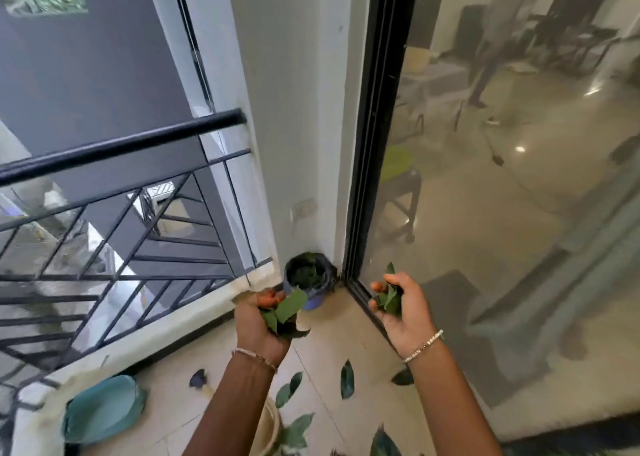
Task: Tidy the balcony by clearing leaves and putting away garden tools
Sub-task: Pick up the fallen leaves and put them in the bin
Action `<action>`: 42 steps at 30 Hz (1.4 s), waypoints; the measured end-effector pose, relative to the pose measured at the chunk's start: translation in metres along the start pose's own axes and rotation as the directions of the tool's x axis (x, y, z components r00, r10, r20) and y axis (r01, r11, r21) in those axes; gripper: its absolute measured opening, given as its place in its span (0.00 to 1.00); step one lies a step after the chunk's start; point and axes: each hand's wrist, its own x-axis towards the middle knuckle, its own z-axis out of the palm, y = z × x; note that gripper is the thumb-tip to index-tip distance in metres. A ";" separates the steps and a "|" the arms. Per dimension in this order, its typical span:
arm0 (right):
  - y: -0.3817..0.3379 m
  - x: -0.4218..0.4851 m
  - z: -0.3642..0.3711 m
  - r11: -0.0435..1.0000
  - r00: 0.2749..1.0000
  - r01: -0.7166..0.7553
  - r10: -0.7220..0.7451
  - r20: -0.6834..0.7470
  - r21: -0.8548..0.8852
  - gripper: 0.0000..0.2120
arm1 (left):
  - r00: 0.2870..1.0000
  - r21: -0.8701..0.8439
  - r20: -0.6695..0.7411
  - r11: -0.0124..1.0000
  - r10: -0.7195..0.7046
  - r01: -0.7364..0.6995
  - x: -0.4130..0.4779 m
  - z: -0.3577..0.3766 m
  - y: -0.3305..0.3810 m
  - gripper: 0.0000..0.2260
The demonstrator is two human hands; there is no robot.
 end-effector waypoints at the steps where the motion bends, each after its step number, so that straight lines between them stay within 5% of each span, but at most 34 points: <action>1: -0.010 0.019 0.009 1.000 1.000 0.007 -0.007 0.001 -0.011 0.07 | 1.000 -0.033 0.004 0.999 0.002 -0.002 0.017 0.014 0.001 0.08; 16: 0.001 0.310 0.094 0.946 0.966 -0.237 0.207 -0.153 -0.220 0.06 | 0.938 -0.172 -0.328 0.983 -0.113 0.058 0.290 0.076 0.005 0.09; 21: 0.030 0.428 0.109 0.876 0.945 -0.311 0.246 -0.214 -0.369 0.05 | 0.891 -0.161 -0.431 0.984 -0.139 0.076 0.410 0.077 -0.002 0.20; 32: 0.181 0.675 0.060 0.667 0.888 -0.460 0.334 -0.316 -0.587 0.10 | 0.716 0.071 -0.695 0.985 -0.063 0.155 0.638 -0.034 -0.057 0.08; 38: 0.281 0.772 0.021 0.559 0.878 -0.468 0.378 -0.292 -0.685 0.06 | 0.701 0.138 -0.712 0.970 -0.042 0.198 0.732 -0.107 -0.096 0.06; 42: 0.318 0.813 -0.001 0.424 0.839 -0.383 0.531 -0.117 -0.821 0.22 | 0.747 0.335 -0.654 0.931 0.118 0.147 0.784 -0.137 -0.119 0.09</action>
